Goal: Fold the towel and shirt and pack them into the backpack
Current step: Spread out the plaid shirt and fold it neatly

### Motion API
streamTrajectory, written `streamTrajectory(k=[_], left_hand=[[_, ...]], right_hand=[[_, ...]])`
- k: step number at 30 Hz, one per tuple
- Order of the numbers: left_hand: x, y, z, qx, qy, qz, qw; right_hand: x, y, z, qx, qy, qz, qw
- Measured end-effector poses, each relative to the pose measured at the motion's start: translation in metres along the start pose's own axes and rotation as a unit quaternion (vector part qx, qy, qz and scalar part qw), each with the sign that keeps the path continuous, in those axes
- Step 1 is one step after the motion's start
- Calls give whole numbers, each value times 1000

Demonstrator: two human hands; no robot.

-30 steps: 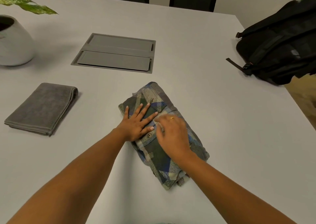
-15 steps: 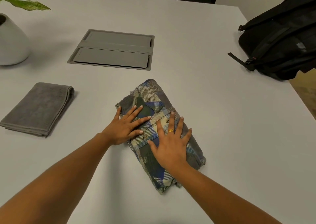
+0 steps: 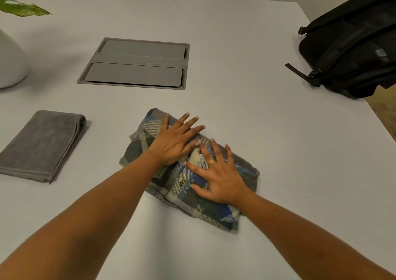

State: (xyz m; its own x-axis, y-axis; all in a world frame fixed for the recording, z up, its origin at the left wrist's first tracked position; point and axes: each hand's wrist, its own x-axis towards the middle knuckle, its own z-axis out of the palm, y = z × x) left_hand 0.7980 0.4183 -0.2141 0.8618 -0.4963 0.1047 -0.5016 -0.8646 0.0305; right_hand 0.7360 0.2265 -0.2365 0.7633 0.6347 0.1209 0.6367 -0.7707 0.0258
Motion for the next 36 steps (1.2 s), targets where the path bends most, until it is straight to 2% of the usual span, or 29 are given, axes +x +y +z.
streamTrajectory(k=[4,8,14,18,21,23,25,26,31,33,36], left_hand=[[-25,9,18,25,33,-66,997],[-36,36,23,25,38,-131,990],[-36,78,29,5,36,-204,978],[-32,91,32,0,31,-228,973],[-32,89,34,3,37,-222,974],[-33,86,35,-3,37,-212,977],[-35,82,35,-5,40,-191,981],[-35,80,35,-5,41,-180,983],[-36,73,35,-9,25,-161,987],[-36,73,35,-9,18,-163,986],[-35,73,35,-1,23,-161,987]], right_hand=[[10,37,-1,-23,-20,-109,994],[17,65,-7,-35,-38,-180,982],[18,104,-17,-50,-75,-246,965],[14,112,-22,-27,-82,-243,966],[7,96,-23,36,-67,-186,980],[4,79,-28,147,-8,-72,986],[7,59,-30,243,71,72,965],[10,49,-29,246,89,130,956],[12,7,-9,38,54,256,964],[13,-3,-3,4,41,289,956],[15,-5,4,-21,22,295,955]])
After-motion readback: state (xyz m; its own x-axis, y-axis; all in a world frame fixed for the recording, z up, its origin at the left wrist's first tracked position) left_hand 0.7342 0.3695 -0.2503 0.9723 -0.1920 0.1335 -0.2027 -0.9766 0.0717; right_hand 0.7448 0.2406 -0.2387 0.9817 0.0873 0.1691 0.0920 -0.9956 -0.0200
